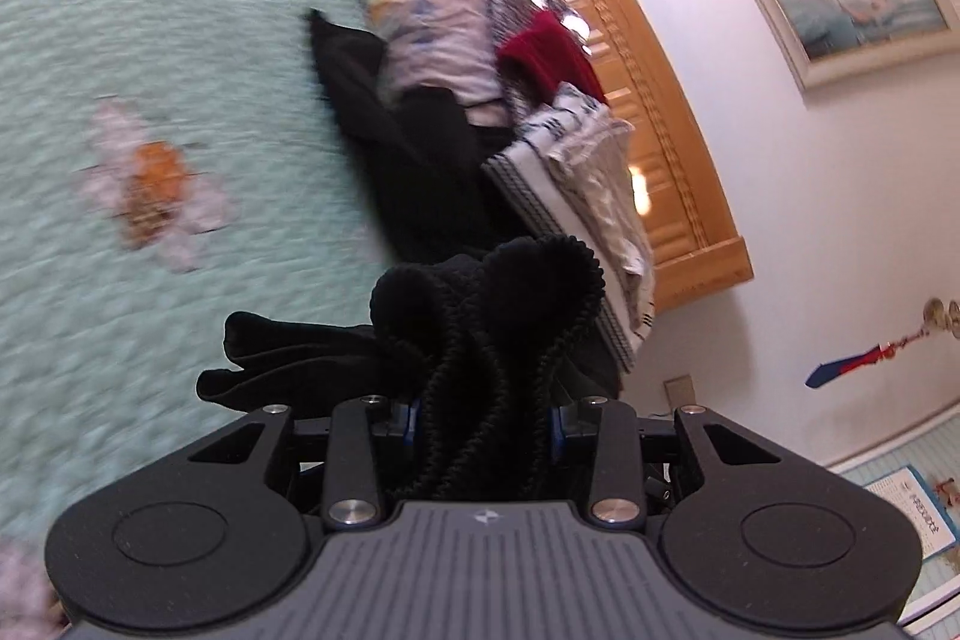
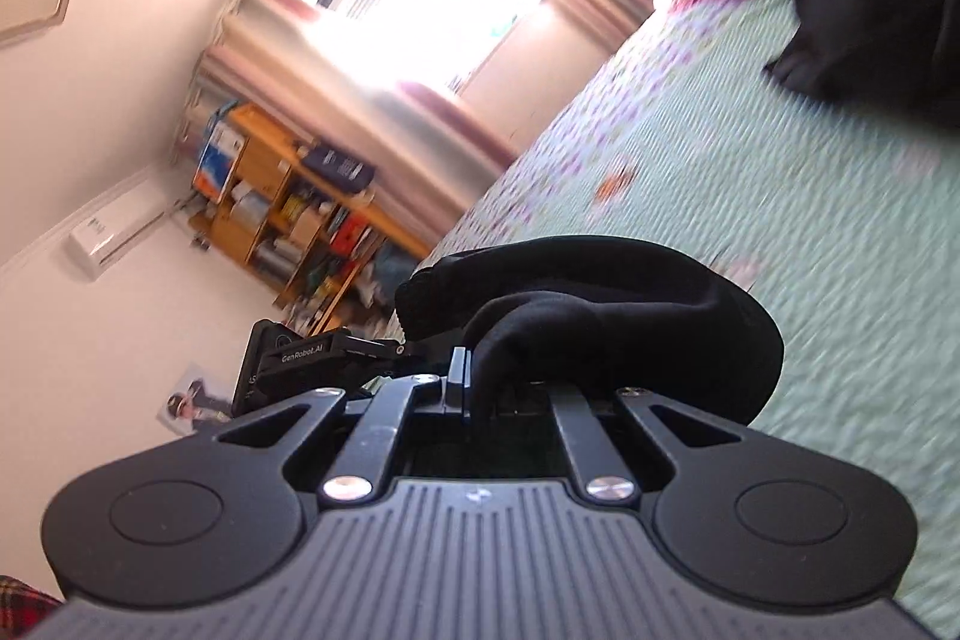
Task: Fold clothes
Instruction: 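Lift the folded black garment with both grippers and carry it toward the clothes pile by the headboard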
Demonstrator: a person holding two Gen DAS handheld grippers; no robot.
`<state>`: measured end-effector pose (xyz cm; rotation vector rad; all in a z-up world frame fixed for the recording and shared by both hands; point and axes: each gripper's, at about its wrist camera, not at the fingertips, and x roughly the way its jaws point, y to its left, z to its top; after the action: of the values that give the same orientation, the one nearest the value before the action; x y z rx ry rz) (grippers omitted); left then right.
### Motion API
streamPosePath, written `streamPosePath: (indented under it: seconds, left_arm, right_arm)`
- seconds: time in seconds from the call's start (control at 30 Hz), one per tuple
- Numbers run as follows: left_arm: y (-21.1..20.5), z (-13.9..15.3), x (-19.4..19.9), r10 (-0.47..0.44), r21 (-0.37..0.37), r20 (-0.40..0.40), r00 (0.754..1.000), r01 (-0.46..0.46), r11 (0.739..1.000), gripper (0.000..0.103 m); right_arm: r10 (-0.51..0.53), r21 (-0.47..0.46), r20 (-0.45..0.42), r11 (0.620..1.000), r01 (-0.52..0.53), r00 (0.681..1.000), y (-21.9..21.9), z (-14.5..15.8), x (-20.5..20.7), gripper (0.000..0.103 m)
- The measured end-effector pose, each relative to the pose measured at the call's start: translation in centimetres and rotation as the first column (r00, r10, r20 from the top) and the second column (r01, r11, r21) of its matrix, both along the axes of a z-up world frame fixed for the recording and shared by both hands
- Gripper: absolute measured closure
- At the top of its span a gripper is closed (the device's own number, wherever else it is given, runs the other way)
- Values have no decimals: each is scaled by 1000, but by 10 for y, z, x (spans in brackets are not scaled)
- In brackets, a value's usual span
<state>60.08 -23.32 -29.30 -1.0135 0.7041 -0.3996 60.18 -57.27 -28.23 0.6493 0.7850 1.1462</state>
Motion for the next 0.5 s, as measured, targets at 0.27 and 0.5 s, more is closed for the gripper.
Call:
streamPosePath:
  seconds: [0.27, 0.5]
  left_arm:
    - [-100, 63, 187, -128, 24, 33, 991, 127, 992, 65]
    - [-193, 154, 352, -75, 351, 136, 988, 23, 936, 56]
  right_arm:
    - [-212, -8, 66, 977, 213, 975, -84, 51, 118, 97]
    - [-489, 80, 152, 872, 482, 859, -155, 120, 246, 97]
